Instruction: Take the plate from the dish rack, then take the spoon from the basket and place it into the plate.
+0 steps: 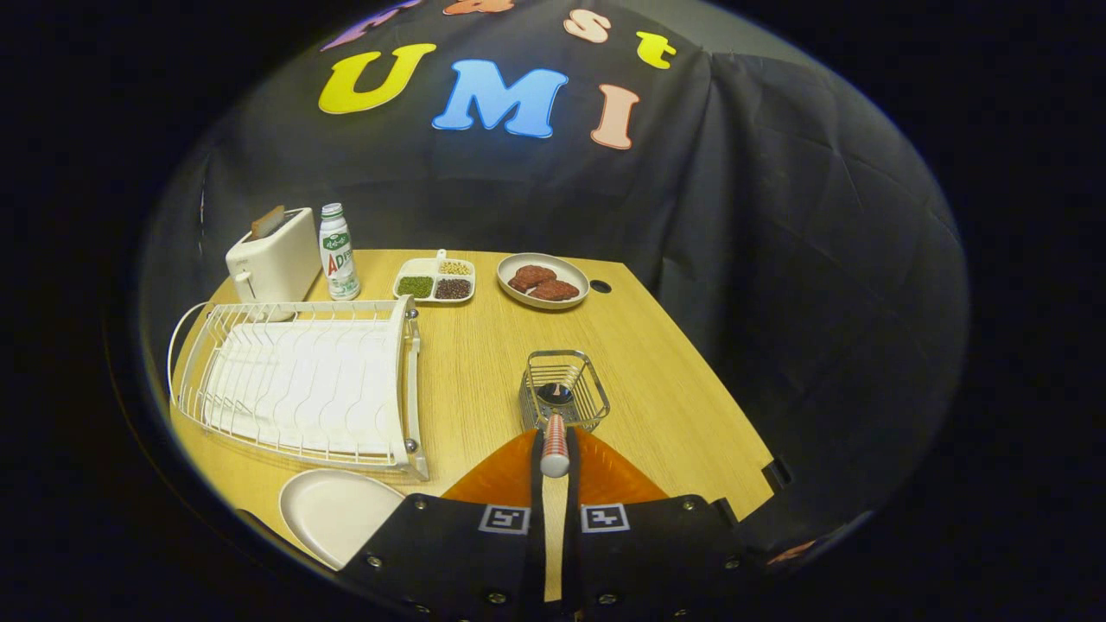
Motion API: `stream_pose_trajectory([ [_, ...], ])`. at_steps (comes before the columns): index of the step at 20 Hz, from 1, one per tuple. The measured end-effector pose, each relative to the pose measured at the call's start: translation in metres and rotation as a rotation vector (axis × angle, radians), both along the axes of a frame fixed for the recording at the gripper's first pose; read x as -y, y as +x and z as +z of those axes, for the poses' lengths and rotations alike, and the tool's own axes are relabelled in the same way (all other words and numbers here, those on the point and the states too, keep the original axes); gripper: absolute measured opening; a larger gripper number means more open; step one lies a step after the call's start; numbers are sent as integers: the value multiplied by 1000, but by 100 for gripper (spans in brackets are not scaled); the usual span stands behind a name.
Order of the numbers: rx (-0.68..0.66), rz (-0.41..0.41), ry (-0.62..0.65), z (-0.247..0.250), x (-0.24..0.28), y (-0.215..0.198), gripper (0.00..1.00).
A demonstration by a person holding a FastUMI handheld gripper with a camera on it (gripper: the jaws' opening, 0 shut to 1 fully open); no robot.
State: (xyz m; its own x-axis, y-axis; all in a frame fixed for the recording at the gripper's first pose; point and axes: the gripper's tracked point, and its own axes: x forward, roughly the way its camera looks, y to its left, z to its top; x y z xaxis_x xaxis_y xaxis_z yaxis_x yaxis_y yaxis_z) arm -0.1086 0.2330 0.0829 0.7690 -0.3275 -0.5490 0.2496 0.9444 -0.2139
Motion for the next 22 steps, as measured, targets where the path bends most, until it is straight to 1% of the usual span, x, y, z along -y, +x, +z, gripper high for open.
stream_pose_trajectory([
  [5,54,114,-26,27,-44,-17,7],
  [11,68,297,-36,33,-112,-48,7],
  [16,32,427,-32,16,-155,-82,7],
  [19,-1,480,-28,-1,-171,-99,7],
  [22,-43,513,-21,-20,-182,-112,7],
])
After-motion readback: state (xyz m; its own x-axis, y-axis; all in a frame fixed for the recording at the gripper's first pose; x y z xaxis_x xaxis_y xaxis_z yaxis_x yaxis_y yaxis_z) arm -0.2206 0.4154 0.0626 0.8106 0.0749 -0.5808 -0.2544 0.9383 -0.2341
